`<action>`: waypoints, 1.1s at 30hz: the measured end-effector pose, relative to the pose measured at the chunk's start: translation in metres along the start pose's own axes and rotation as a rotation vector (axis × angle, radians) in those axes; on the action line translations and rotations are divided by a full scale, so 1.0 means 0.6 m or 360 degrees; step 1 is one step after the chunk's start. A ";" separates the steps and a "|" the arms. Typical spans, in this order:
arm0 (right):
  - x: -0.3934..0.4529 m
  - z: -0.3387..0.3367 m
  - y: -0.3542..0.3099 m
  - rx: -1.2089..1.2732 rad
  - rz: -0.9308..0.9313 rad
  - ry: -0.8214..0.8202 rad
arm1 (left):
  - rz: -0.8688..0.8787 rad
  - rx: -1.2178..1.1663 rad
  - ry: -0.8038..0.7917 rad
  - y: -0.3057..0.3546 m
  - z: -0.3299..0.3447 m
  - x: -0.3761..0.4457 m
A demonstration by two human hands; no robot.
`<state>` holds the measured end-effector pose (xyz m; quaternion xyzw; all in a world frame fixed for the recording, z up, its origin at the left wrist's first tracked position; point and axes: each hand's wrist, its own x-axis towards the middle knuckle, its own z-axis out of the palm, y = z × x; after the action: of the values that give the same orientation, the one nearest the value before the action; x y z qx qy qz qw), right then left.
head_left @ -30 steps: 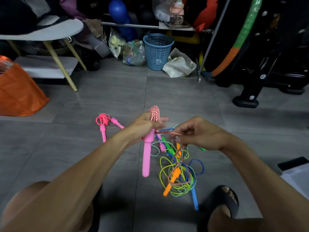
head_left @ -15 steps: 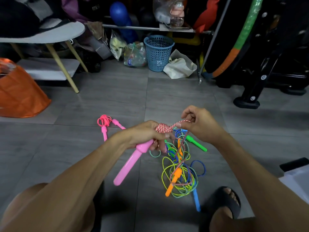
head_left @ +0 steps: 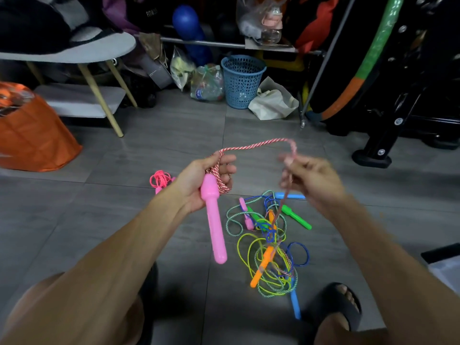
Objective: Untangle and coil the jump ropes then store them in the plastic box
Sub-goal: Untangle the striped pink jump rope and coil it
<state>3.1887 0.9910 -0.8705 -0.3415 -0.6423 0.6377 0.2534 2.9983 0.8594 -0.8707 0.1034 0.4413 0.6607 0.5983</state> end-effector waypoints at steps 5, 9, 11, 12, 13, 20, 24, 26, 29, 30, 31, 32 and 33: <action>0.004 -0.026 -0.005 -0.0444 0.0004 0.0368 | -0.0027 0.0009 0.0064 -0.010 0.003 -0.005; 0.013 -0.036 0.019 -0.1075 -0.0068 0.0575 | 0.0026 -0.0073 0.0018 -0.005 0.004 -0.008; 0.010 -0.031 0.018 -0.1373 -0.0097 0.0486 | 0.0060 -0.0094 -0.0033 -0.004 0.007 -0.009; 0.007 -0.027 0.018 -0.1459 -0.0087 0.0409 | 0.0075 -0.0118 -0.0050 -0.005 0.010 -0.008; 0.004 -0.022 0.020 -0.1503 -0.0069 0.0321 | 0.0089 -0.0142 -0.0064 -0.006 0.014 -0.008; -0.020 0.031 0.020 -0.1412 -0.0279 -0.0262 | 0.0130 -0.0106 -0.0234 -0.018 0.022 -0.002; -0.041 0.066 0.005 -0.0829 -0.0106 -0.0630 | 0.0217 0.0006 -0.0147 -0.023 0.021 0.007; -0.047 0.070 -0.002 -0.0649 0.0012 -0.0751 | 0.0282 0.0147 -0.0066 -0.025 0.021 0.010; -0.049 0.065 -0.011 -0.0629 0.0113 -0.0783 | 0.0364 0.0397 0.0040 -0.029 0.021 0.014; -0.047 0.059 -0.014 -0.0722 0.0138 -0.0743 | 0.0381 0.0468 0.0076 -0.030 0.020 0.016; -0.046 0.051 -0.017 -0.0871 0.0152 -0.0693 | 0.0391 0.0533 0.0108 -0.030 0.017 0.019; -0.044 0.043 -0.019 -0.1046 0.0148 -0.0648 | 0.0396 0.0616 0.0130 -0.031 0.012 0.021; -0.043 0.036 -0.021 -0.1162 0.0151 -0.0617 | 0.0389 0.0706 0.0138 -0.032 0.008 0.024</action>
<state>3.1874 0.9581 -0.8564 -0.3117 -0.8455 0.4317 -0.0398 3.0110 0.8722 -0.8868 0.2561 0.5850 0.6190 0.4572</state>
